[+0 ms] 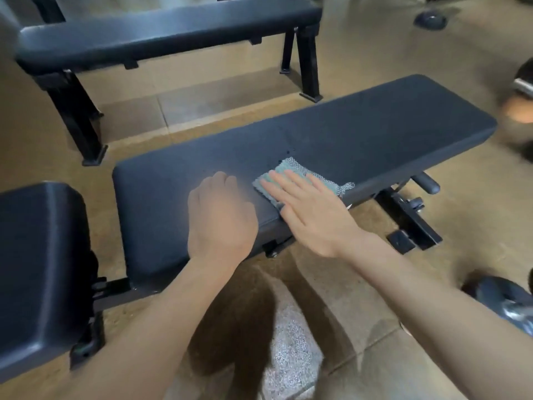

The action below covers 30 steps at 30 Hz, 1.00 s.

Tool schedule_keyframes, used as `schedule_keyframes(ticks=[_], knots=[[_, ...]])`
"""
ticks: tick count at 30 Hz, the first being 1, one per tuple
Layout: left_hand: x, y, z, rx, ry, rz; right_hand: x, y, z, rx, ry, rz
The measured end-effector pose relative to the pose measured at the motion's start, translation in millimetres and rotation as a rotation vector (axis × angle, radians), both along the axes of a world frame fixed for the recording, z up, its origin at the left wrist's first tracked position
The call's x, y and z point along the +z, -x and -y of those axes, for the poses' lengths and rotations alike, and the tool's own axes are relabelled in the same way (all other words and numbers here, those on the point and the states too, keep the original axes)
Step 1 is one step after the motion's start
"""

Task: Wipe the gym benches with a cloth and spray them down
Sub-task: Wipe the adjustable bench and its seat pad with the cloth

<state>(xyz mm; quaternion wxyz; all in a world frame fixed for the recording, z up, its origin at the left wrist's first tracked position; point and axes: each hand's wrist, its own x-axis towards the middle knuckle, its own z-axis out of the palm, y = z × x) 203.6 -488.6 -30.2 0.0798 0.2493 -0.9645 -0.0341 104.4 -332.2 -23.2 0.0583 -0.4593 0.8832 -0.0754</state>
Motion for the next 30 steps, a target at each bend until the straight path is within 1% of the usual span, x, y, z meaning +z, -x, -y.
schedule_keyframes(ticks=[1,3,5,6,7,10,12,15,19,22,25,27,30], knots=[[-1.3,-0.1,0.9,-0.004,-0.004,0.005,-0.3,15.2,-11.3,-0.038,0.000,-0.015],[-2.6,-0.4,1.9,-0.011,-0.011,0.013,-2.3,46.7,-34.6,-0.221,-0.019,-0.048],[-4.1,0.8,1.2,-0.005,-0.006,0.022,-4.1,54.9,-37.9,-0.365,-0.064,-0.010],[-3.5,1.9,0.2,0.002,-0.006,0.034,-3.7,46.1,-28.6,-0.361,-0.072,0.003],[-2.5,2.2,-1.4,0.007,-0.002,0.040,-3.4,31.1,-15.6,-0.298,-0.053,-0.005],[-0.7,1.3,-2.4,0.009,0.023,0.019,1.4,-9.0,23.9,0.016,-0.002,0.022],[-2.2,0.9,-1.5,0.013,0.011,-0.014,5.9,0.1,37.8,0.135,-0.010,0.079],[-5.4,1.2,-3.1,0.064,-0.041,-0.097,3.9,42.9,61.9,0.196,-0.048,0.097],[-7.4,2.0,-4.0,0.067,-0.061,-0.144,-3.2,85.8,122.9,0.194,-0.066,0.028],[-7.1,1.3,-3.9,0.071,-0.071,-0.126,-6.4,100.4,144.7,0.209,-0.038,0.019],[-5.5,2.6,-5.7,0.078,-0.053,-0.115,-12.0,130.3,133.0,0.175,-0.013,0.007],[-5.2,3.7,-6.7,0.081,-0.046,-0.102,-11.1,173.4,110.8,0.090,-0.025,0.004],[-8.6,4.9,-8.0,0.073,-0.015,-0.105,-2.9,236.1,64.8,-0.051,-0.053,0.063]])
